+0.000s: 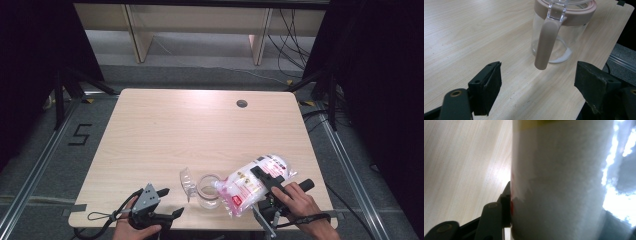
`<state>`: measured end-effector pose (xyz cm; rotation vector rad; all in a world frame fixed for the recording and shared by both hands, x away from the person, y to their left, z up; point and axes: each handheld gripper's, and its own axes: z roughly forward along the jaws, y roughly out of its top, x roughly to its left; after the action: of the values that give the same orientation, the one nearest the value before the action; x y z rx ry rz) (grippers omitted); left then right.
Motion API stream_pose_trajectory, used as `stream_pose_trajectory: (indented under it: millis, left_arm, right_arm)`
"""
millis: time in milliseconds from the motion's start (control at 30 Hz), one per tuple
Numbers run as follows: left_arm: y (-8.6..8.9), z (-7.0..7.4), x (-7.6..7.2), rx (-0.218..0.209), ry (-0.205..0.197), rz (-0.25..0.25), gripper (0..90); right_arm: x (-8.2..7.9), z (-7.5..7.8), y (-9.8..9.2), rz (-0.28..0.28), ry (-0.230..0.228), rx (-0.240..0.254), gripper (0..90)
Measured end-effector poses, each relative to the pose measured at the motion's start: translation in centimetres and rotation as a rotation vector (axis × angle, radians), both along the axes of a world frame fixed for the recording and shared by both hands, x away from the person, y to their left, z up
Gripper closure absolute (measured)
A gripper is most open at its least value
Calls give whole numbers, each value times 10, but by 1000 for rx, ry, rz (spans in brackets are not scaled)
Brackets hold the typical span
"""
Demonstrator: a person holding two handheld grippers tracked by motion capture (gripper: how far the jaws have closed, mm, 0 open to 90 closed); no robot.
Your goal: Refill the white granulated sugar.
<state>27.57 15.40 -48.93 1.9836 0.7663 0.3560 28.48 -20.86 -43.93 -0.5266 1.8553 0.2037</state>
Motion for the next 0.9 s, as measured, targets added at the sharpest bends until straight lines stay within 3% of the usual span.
stream_pose_trajectory:
  millis: [33, 67, 167, 267, 400, 433, 600, 633, 733, 767, 800, 900]
  left_arm:
    - [0, -1, 1, -7, -4, -7, 213]
    - [-1, -1, -1, -9, 18, 13, 212]
    - [-1, -1, 0, -15, 8, 3, 213]
    - [0, 0, 0, 2, 0, 1, 213]
    - [0, -1, 1, -8, -4, -4, 212]
    - [0, -1, 1, -6, -4, -5, 213]
    - [-1, -1, 0, -10, 4, -3, 213]
    - [-2, -2, -1, -30, 12, 8, 213]
    - [-2, -1, -1, -29, 20, 14, 213]
    - [-1, -1, 0, -17, 5, 0, 213]
    - [-1, -1, 0, -20, 7, 3, 213]
    - [-2, -1, -1, -29, 20, 14, 212]
  right_arm:
    - [-1, 1, 1, -1, -12, -18, 517]
    - [-1, 1, 1, -2, -18, -19, 517]
    - [0, 4, 3, 25, -36, -36, 518]
    - [-2, 2, 2, -19, -23, -20, 518]
    - [0, 6, 5, 29, -57, -73, 519]
    - [-1, 5, 4, 10, -43, -58, 520]
    - [-1, 7, 5, 33, -74, -83, 520]
    - [0, 7, 5, 36, -86, -84, 520]
    - [-1, 5, 5, 14, -68, -76, 521]
    - [-3, 5, 4, -11, -61, -80, 521]
    - [-1, 5, 5, 15, -77, -78, 521]
    - [-1, 4, 5, 4, -75, -70, 522]
